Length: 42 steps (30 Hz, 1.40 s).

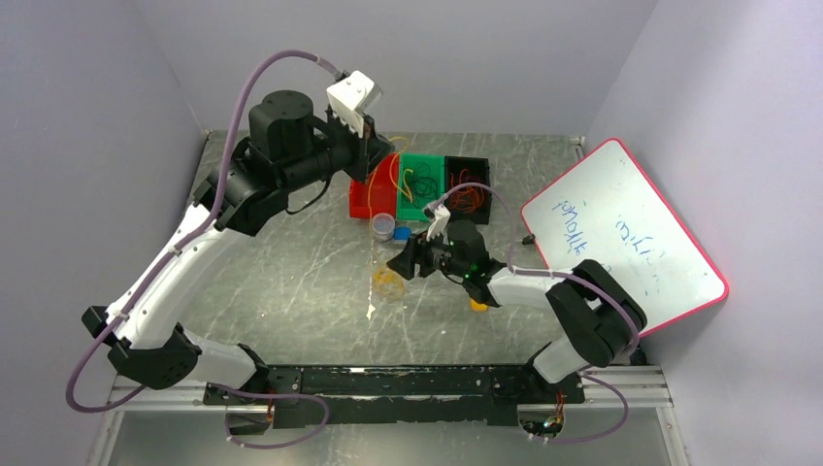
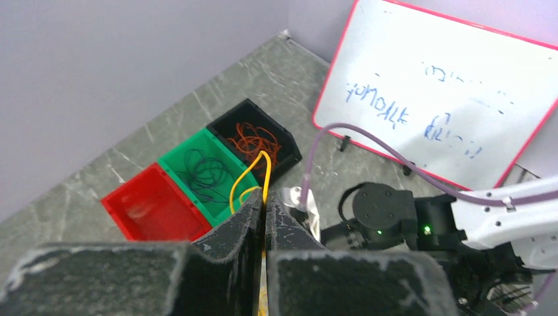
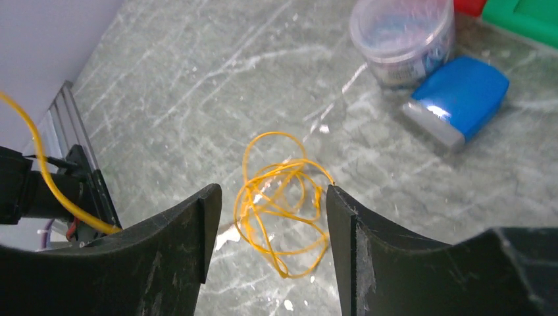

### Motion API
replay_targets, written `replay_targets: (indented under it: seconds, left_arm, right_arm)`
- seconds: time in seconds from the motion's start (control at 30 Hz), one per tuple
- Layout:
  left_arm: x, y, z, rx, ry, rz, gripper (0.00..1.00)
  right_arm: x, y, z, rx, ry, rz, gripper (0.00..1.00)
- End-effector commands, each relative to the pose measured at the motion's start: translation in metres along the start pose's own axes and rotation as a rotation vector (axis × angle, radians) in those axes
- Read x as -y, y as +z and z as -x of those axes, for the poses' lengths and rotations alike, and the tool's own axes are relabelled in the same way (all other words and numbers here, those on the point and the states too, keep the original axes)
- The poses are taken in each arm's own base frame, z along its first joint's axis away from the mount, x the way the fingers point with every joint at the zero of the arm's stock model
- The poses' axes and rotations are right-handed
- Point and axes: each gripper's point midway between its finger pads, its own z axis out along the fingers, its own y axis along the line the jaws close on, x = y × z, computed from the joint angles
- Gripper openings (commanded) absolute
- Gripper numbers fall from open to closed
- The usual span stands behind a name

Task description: Untangle the cables

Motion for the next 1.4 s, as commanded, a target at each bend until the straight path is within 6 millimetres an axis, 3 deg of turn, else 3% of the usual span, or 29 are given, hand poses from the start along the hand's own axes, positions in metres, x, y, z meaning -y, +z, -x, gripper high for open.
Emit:
replay_targets:
  seconds: [0.0,0.43,0.57,0.7,0.9,1.17,1.37]
  left_arm:
    - [-0.023,-0.002,0.011,-0.015,0.053,0.082,0.07]
    - [-0.052,-0.019,0.091,0.186,0.149,0.215,0.07]
    - [-0.06,-0.027,0.113,0.233,0.183,0.264,0.07]
    - [-0.065,-0.03,0.122,0.257,0.215,0.295,0.07]
    - [-0.071,-0.036,0.129,0.274,0.229,0.334,0.07]
    - [-0.065,-0.039,0.132,0.291,0.22,0.306,0.07]
    - [-0.064,-0.038,0.13,0.293,0.197,0.299,0.07]
  right_arm:
    - [0.008,-0.002,-0.015,-0.009,0.005,-0.037,0.62]
    - [0.044,-0.022,-0.058,-0.076,0.027,-0.2,0.61]
    - [0.051,-0.029,-0.063,-0.092,0.02,-0.246,0.61]
    - [0.053,-0.038,-0.058,-0.069,0.015,-0.276,0.61]
    - [0.045,-0.058,-0.023,0.02,-0.036,-0.316,0.63]
    - [-0.03,-0.083,0.073,0.266,-0.31,-0.077,0.8]
    - [-0.078,-0.068,0.124,0.363,-0.426,0.117,0.83]
